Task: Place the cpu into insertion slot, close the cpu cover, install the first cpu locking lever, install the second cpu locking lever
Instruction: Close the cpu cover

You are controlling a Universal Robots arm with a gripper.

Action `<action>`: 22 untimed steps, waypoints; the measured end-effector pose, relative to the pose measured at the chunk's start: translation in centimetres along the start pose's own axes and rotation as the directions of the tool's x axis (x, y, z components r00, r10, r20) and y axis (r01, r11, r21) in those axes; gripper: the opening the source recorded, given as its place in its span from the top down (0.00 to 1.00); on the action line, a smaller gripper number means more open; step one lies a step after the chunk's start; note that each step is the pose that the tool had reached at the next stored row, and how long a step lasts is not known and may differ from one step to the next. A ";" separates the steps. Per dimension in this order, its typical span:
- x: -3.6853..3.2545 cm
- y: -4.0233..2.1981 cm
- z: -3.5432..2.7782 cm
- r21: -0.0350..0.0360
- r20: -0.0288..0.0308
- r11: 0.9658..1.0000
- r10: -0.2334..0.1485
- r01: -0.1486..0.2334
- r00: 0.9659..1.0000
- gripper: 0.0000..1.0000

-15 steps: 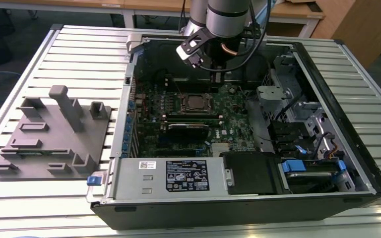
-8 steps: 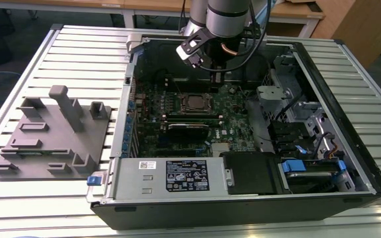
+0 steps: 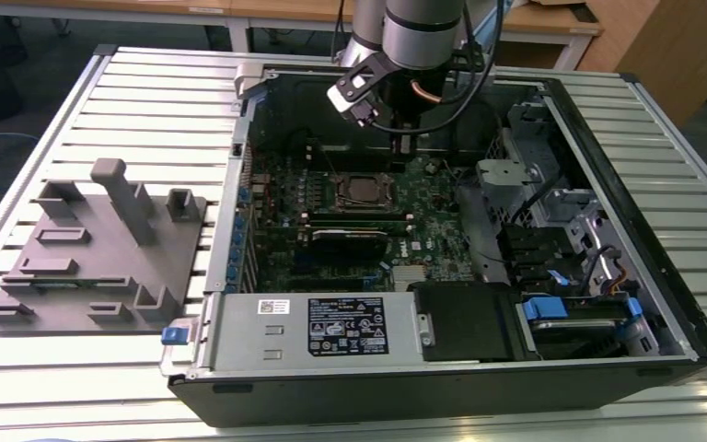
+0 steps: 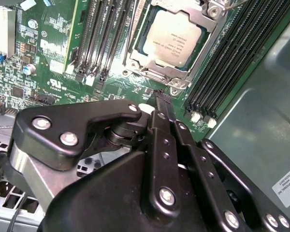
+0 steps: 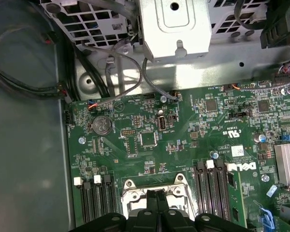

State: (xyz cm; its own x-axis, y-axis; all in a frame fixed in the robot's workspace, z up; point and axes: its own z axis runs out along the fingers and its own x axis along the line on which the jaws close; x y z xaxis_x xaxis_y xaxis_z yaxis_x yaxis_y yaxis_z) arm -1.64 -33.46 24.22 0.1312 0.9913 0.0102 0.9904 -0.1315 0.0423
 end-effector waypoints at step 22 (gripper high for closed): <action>-0.02 0.00 0.00 0.000 -0.006 0.989 -0.151 0.151 0.989 0.89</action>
State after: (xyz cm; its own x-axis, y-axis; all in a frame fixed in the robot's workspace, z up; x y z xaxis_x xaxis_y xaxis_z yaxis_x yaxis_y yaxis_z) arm -1.64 -33.48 24.22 -0.0200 0.9997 0.0102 0.9989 0.0196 0.0432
